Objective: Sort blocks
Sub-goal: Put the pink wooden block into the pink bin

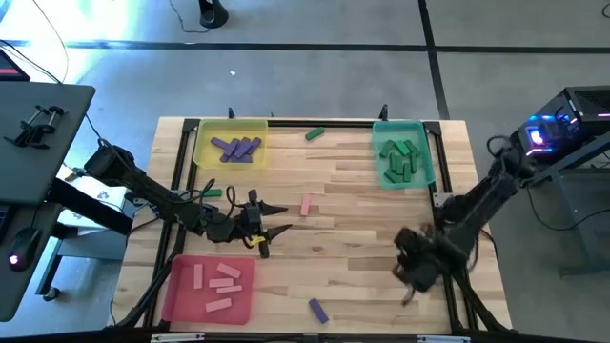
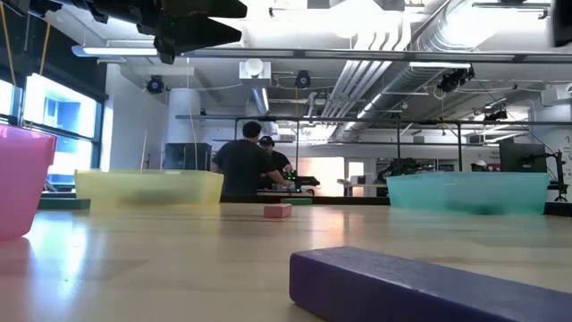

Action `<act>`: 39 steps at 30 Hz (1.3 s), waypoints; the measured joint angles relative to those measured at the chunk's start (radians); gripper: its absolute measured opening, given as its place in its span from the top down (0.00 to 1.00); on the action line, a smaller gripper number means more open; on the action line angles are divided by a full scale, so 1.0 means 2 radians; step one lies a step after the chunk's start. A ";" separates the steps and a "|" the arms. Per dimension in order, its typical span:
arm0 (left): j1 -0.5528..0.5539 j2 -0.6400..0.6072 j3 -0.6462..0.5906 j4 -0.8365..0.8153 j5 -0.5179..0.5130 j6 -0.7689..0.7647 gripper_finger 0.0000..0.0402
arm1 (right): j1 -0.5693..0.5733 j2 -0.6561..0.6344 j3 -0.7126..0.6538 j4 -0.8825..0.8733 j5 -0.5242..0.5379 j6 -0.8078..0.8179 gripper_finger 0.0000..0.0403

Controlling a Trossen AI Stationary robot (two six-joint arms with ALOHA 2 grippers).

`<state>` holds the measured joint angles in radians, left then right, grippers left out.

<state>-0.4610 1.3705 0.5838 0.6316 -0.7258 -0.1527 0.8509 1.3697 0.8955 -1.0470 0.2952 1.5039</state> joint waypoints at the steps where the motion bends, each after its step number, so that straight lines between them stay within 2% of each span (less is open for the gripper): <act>1: 0.000 0.000 0.000 0.000 0.000 0.000 0.49 | 0.017 0.010 0.000 0.008 0.000 0.021 0.65; 9: 0.000 0.000 0.000 -0.001 0.000 -0.001 0.49 | 0.115 0.084 0.000 0.055 0.040 0.137 0.65; 14: 0.000 0.000 0.000 -0.001 0.000 -0.001 0.49 | 0.141 0.116 0.000 0.061 0.081 0.194 0.65; 19: 0.000 0.000 0.000 -0.001 0.000 -0.001 0.49 | 0.148 0.122 0.000 0.068 0.105 0.190 0.64; 25: 0.000 0.000 0.000 -0.002 0.000 -0.001 0.49 | 0.148 0.131 0.000 0.087 0.105 0.137 0.48; 28: 0.000 0.000 0.000 -0.003 0.000 -0.001 0.49 | 0.147 0.150 0.000 0.087 0.097 0.136 0.39; 31: 0.000 0.000 0.000 -0.003 0.000 -0.002 0.49 | 0.147 0.175 0.000 0.088 0.075 0.149 0.37; 35: 0.000 0.000 0.000 -0.003 0.000 -0.002 0.49 | 0.148 0.205 0.001 0.110 0.073 0.153 0.40; 39: 0.000 0.000 0.000 -0.003 0.003 -0.005 0.49 | 0.149 0.224 0.001 0.141 0.101 0.147 0.56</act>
<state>-0.4606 1.3705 0.5835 0.6263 -0.7188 -0.1637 1.1498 1.8183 0.8975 -0.7644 0.4972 1.7983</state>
